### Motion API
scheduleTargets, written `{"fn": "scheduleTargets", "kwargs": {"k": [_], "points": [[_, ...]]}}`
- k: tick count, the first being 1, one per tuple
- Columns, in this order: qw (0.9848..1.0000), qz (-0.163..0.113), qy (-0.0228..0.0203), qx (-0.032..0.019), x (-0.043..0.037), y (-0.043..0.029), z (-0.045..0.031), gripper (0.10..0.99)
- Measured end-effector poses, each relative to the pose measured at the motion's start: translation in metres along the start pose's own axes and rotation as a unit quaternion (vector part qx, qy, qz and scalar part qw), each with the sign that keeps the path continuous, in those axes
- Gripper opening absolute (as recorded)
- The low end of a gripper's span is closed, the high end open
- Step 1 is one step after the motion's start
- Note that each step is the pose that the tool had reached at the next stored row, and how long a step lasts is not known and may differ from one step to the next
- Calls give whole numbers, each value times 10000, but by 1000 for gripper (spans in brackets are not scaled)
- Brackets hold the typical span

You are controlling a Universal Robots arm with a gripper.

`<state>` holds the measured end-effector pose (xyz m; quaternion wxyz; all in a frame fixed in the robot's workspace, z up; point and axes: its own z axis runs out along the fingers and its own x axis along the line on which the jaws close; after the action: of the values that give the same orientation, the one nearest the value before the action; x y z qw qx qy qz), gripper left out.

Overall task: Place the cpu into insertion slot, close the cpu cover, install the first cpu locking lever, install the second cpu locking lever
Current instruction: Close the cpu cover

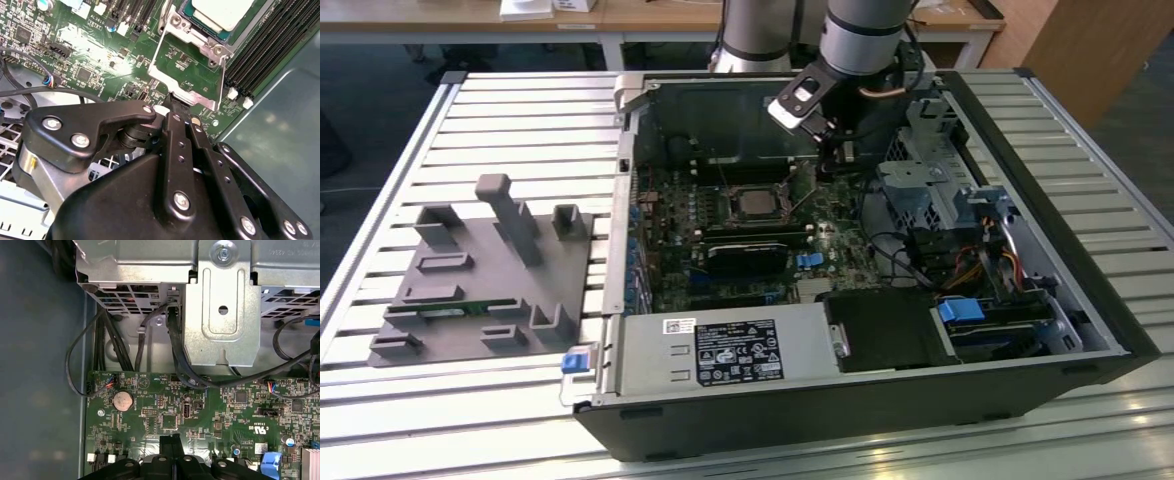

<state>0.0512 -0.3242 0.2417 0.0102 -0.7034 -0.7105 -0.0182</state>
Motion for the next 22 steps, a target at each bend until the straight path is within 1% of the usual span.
{"fn": "scheduleTargets", "kwargs": {"k": [22], "points": [[10000, 0, 1, 0, 0, -50, -1, 106]]}}
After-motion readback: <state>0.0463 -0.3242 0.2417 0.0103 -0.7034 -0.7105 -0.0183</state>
